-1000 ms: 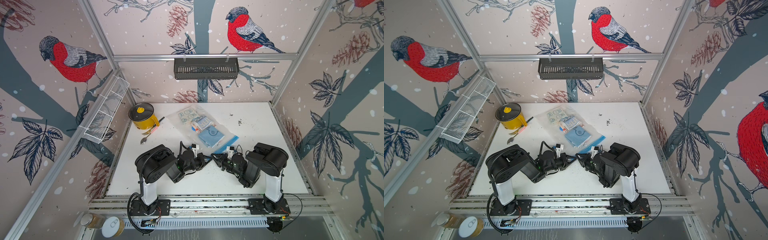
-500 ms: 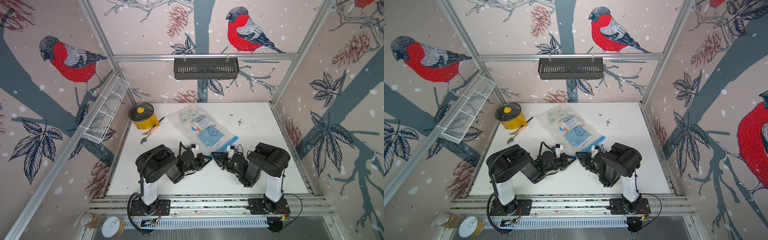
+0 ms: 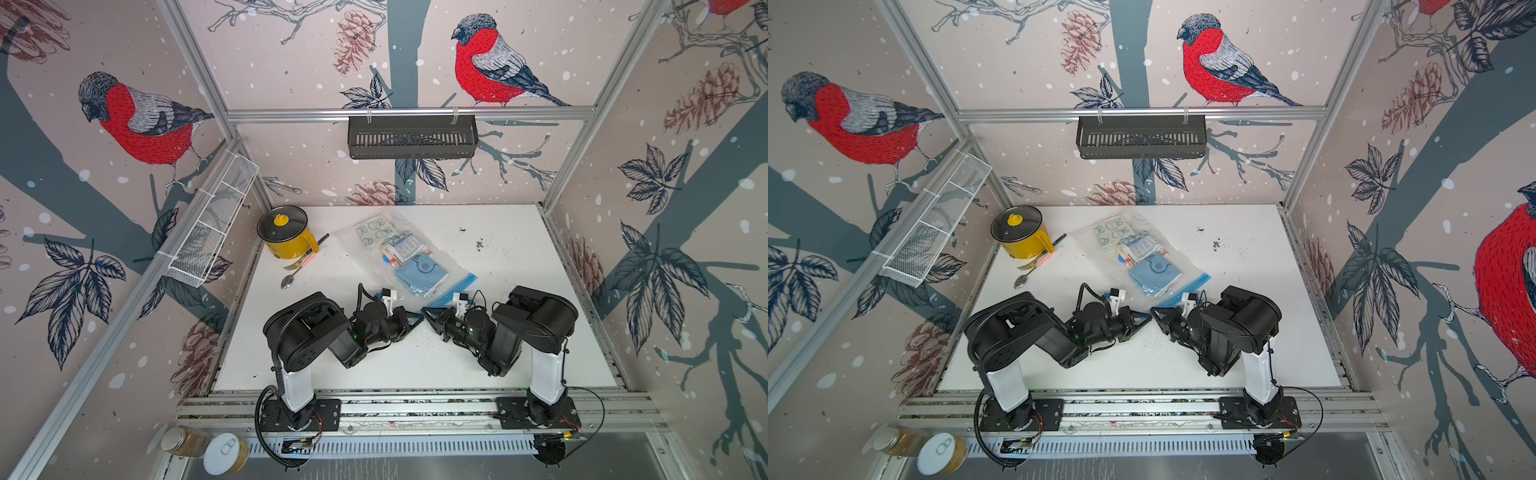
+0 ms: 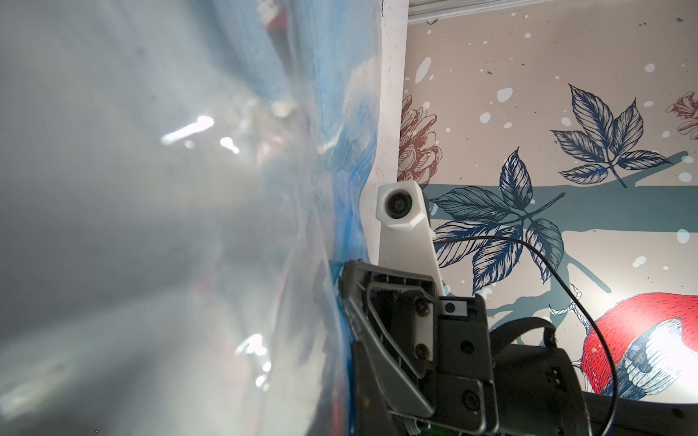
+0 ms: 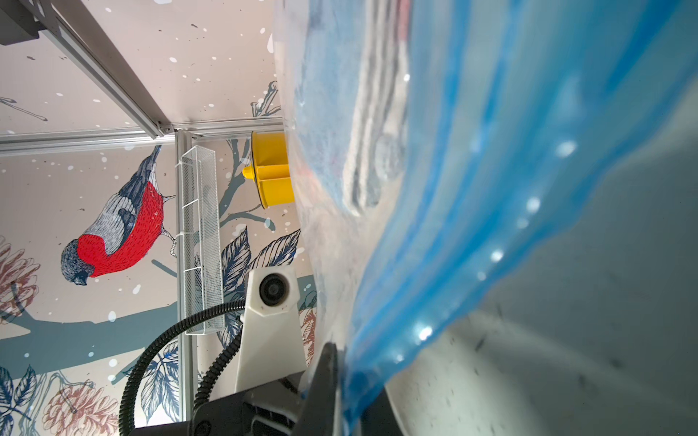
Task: Place the folded towel into the vacuum bag
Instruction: Close the vacuum bag at the center of the board.
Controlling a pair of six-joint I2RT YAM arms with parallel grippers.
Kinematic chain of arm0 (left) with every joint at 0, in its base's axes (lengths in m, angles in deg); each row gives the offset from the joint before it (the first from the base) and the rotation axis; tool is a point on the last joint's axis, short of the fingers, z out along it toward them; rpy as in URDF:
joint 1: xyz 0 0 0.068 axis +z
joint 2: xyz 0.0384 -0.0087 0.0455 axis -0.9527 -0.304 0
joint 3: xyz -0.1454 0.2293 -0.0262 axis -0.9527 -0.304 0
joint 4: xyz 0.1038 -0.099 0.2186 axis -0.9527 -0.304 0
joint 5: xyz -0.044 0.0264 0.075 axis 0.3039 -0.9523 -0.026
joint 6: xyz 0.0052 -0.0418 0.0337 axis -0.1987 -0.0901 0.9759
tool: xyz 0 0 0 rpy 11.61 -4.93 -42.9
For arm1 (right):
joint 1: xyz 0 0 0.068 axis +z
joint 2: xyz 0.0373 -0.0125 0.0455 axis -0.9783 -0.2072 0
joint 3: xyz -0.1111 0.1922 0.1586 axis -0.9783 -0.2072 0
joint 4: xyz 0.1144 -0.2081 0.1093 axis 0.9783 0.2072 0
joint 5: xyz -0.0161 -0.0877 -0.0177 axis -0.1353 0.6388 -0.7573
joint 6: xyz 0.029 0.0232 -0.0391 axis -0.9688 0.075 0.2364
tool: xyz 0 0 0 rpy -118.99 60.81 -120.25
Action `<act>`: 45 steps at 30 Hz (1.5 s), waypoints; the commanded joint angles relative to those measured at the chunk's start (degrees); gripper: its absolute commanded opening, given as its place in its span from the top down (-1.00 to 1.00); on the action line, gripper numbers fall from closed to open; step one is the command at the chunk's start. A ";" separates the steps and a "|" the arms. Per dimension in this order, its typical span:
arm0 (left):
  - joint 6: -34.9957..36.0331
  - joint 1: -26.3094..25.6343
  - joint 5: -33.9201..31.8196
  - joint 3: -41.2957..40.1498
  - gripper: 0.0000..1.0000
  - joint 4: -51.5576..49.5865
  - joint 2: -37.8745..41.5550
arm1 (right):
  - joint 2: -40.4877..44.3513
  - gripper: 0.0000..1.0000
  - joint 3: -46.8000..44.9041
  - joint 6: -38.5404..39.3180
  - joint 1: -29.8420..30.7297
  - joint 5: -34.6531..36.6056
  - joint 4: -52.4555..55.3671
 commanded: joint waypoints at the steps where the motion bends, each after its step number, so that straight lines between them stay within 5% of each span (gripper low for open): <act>1: 1.35 -0.02 -1.40 -0.40 1.00 0.66 2.04 | 1.02 1.00 -0.73 -0.12 -0.93 5.09 3.90; 10: 1.67 0.02 -1.94 -2.33 1.00 -0.64 4.46 | 4.73 1.00 -0.03 -0.76 -2.61 10.31 14.82; 28: 2.92 -0.01 -2.16 -3.77 1.00 -3.97 8.06 | 3.46 1.00 -0.21 -1.42 -5.73 13.64 19.30; 45: 8.72 0.18 -2.57 -4.03 1.00 -16.52 17.53 | 6.00 1.00 0.40 1.78 -9.06 15.36 26.63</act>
